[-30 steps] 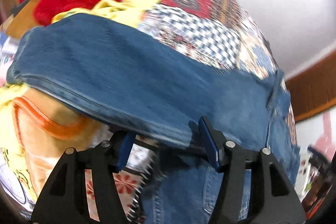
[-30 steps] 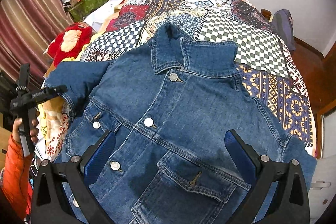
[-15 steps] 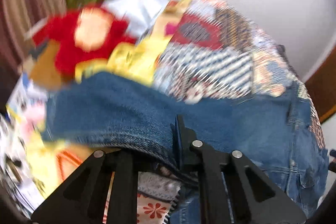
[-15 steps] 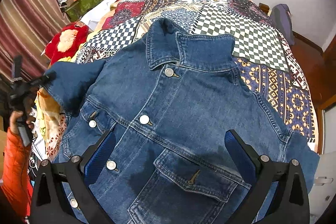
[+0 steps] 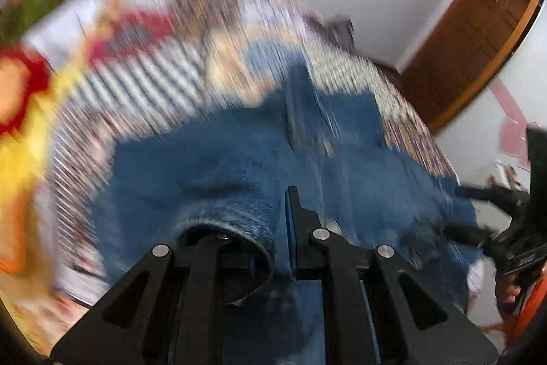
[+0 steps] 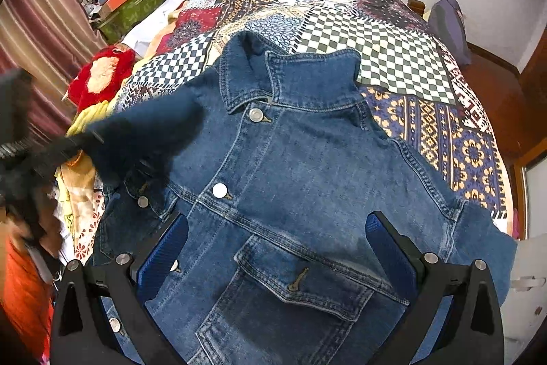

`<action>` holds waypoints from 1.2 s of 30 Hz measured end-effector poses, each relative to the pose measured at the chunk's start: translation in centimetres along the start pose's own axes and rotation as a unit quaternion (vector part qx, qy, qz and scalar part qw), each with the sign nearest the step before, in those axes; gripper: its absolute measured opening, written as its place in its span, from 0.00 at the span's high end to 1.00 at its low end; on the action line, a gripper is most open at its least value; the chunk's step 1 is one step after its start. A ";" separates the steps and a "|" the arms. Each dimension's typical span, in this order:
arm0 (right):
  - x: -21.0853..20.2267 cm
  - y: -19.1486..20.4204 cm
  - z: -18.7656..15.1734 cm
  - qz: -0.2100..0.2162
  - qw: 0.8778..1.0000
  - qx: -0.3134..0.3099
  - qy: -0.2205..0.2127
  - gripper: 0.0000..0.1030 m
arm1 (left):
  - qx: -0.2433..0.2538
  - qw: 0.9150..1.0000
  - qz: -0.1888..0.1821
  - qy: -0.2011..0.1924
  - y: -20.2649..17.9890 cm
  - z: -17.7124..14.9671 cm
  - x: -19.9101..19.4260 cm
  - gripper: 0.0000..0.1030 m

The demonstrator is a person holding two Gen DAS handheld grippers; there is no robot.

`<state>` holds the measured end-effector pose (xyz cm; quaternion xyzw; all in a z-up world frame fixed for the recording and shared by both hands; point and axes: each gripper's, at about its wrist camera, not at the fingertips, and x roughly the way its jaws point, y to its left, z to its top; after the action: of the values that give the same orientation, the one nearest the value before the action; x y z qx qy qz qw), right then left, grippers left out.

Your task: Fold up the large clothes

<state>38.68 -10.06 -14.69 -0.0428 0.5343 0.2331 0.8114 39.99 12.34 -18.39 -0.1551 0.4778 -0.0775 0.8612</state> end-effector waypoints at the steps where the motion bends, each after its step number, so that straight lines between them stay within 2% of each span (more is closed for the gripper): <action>1: 0.0 -0.1 -0.1 0.000 1.000 0.001 0.002 0.00 | -0.005 0.999 -0.015 0.029 -0.3 -0.9 1.6 0.87; 3: 0.1 -0.3 -0.4 -0.001 1.000 0.002 0.004 0.00 | 0.005 0.998 -0.013 0.061 -1.0 -2.5 3.6 0.87; 6: 0.2 -0.5 -0.6 -0.005 1.000 0.001 0.006 0.00 | 0.050 0.996 0.024 0.066 -2.3 -4.0 4.2 0.87; 8: 0.4 -0.6 -0.5 -0.009 1.000 0.001 0.008 0.00 | 0.061 0.995 0.027 0.074 -2.5 -4.1 3.8 0.75; 10: 0.6 -0.4 -0.4 -0.010 1.000 0.000 0.010 0.00 | 0.058 0.995 0.018 0.083 -2.2 -4.2 2.7 0.47; 12: 0.7 0.1 -0.2 -0.006 1.000 -0.003 0.011 0.00 | 0.052 0.996 0.025 0.070 -1.6 -4.3 1.1 0.41; 15: 0.8 1.7 0.5 -0.004 1.000 -0.020 0.008 0.00 | 0.045 0.997 0.036 0.044 0.0 -4.7 -1.8 0.41; 17: 0.9 3.3 1.2 -0.008 0.999 -0.040 0.005 0.00 | 0.040 0.996 0.073 0.010 2.0 -5.0 -4.2 0.41; 19: 1.1 5.6 1.9 -0.009 0.998 -0.068 0.002 0.00 | 0.035 0.994 0.102 -0.013 3.7 -5.6 -5.8 0.35; 21: 1.4 7.9 2.5 -0.008 0.995 -0.097 0.000 0.00 | 0.021 0.991 0.129 -0.032 6.1 -6.1 -7.7 0.35; 26: 3.3 14.5 3.4 -0.005 0.985 -0.171 0.005 0.00 | -0.016 0.985 0.166 -0.043 11.0 -7.6 -10.0 0.35; 30: 6.6 19.0 3.8 0.005 0.978 -0.207 0.037 0.00 | -0.052 0.984 0.168 -0.034 14.0 -9.4 -10.1 0.35; 36: 12.1 24.3 3.8 0.003 0.966 -0.243 0.086 0.00 | -0.073 0.982 0.175 -0.025 15.9 -11.4 -9.6 0.35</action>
<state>35.53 16.76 -19.43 -0.2570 0.5295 0.3536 0.7270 24.98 27.77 -21.82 -0.1330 0.4803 0.1132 0.8595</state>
